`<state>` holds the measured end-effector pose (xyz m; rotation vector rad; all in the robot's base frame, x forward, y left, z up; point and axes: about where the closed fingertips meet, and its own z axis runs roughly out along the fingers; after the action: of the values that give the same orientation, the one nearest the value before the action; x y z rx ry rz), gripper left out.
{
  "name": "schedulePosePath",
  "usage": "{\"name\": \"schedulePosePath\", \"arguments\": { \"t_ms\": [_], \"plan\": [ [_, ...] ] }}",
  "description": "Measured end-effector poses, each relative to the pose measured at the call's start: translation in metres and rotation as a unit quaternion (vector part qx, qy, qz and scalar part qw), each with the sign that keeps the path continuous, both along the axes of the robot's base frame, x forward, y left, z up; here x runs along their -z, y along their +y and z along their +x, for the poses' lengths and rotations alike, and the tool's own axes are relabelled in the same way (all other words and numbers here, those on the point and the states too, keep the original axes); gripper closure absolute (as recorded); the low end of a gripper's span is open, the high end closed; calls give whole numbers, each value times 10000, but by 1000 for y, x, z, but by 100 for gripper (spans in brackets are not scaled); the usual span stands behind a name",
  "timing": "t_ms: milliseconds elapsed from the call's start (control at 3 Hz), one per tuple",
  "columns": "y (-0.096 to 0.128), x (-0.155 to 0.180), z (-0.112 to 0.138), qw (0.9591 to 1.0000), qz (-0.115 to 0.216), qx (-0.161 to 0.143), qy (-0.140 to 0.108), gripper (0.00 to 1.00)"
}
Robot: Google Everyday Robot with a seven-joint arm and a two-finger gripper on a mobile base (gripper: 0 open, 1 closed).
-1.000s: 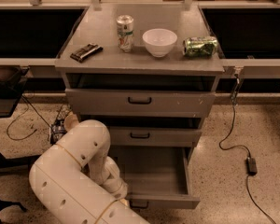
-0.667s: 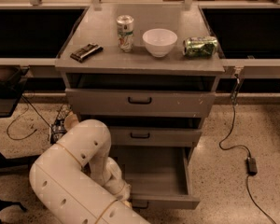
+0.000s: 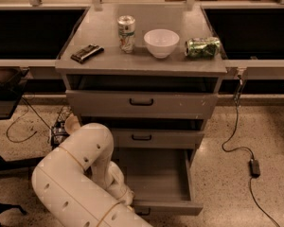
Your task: Open bottom drawer
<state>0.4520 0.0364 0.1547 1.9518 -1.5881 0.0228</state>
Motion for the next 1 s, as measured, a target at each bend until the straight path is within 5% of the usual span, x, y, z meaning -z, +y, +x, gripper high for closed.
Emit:
{"name": "schedulePosePath", "arguments": {
  "t_ms": [1000],
  "plan": [
    [-14, -2, -18, 9989, -233, 27, 408, 0]
  ]
}}
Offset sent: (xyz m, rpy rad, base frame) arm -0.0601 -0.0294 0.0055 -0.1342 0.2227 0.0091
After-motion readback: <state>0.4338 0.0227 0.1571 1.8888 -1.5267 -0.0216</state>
